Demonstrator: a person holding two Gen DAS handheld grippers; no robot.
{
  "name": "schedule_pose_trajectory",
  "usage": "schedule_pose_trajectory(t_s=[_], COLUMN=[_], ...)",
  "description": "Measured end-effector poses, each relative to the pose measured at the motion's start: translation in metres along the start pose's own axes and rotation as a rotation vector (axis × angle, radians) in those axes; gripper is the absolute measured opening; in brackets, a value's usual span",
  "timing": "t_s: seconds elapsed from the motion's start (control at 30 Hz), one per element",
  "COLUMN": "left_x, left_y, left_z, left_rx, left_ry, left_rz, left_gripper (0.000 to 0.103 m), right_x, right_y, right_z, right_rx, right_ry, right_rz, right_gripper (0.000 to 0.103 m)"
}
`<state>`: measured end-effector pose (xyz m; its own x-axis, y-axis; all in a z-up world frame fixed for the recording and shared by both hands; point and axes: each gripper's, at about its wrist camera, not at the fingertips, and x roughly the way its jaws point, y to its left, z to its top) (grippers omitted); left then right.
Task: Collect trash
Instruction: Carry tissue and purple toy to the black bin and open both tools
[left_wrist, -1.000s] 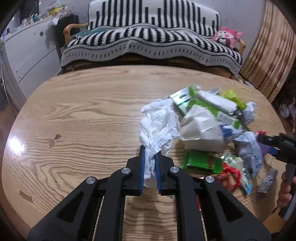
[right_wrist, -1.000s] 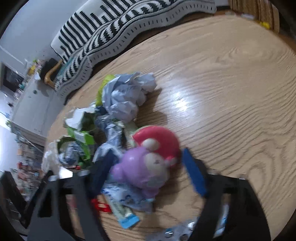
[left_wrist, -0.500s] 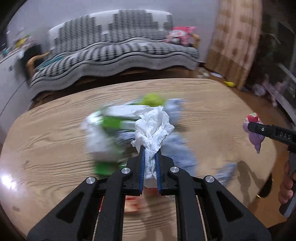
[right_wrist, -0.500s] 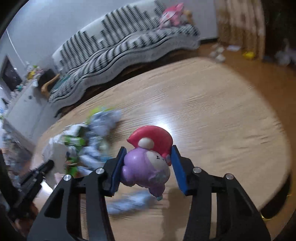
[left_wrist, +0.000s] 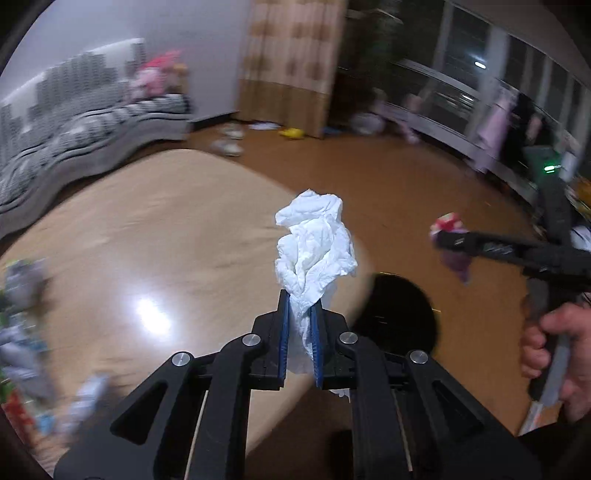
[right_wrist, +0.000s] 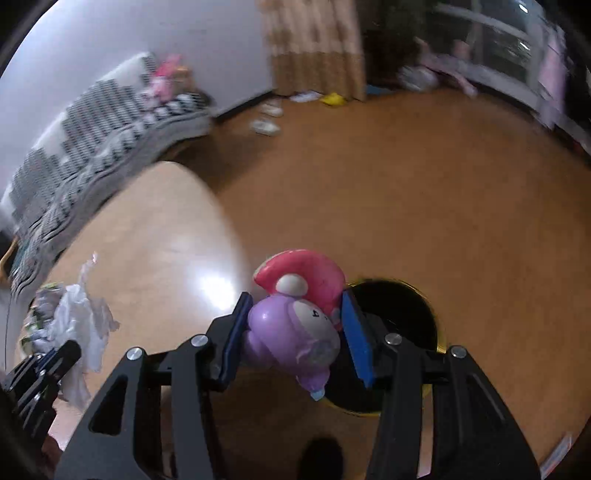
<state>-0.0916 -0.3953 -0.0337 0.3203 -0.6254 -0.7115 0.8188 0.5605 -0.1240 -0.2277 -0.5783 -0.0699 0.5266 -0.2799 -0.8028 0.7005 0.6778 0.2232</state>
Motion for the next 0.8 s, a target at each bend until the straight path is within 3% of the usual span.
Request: schedule_pose_trajectory(t_s=[0.1, 0.3, 0.57, 0.7, 0.8], left_x=[0.037, 0.106, 0.144, 0.151, 0.158], left_y=[-0.052, -0.100, -0.116, -0.115, -0.118], left_z=[-0.001, -0.016, -0.017, -0.019, -0.018], left_rx=[0.038, 0.080, 0.113, 0.103, 0.094], left_ry=[0.049, 0.173, 0.209, 0.219, 0.226], left_rz=[-0.100, -0.166, -0.141, -0.143, -0.144], left_gripper=[0.010, 0.010, 0.010, 0.010, 0.010], right_x=[0.023, 0.069, 0.079, 0.073, 0.064], right_y=[-0.057, -0.130, -0.132, -0.126, -0.129], right_z=[-0.011, -0.032, -0.028, -0.022, -0.019], right_rx=[0.070, 0.191, 0.214, 0.210, 0.219], right_ry=[0.081, 0.226, 0.226, 0.207, 0.177], right_rz=[-0.028, -0.027, 0.004, 0.010, 0.010], right_gripper=[0.049, 0.049, 0.054, 0.072, 0.075])
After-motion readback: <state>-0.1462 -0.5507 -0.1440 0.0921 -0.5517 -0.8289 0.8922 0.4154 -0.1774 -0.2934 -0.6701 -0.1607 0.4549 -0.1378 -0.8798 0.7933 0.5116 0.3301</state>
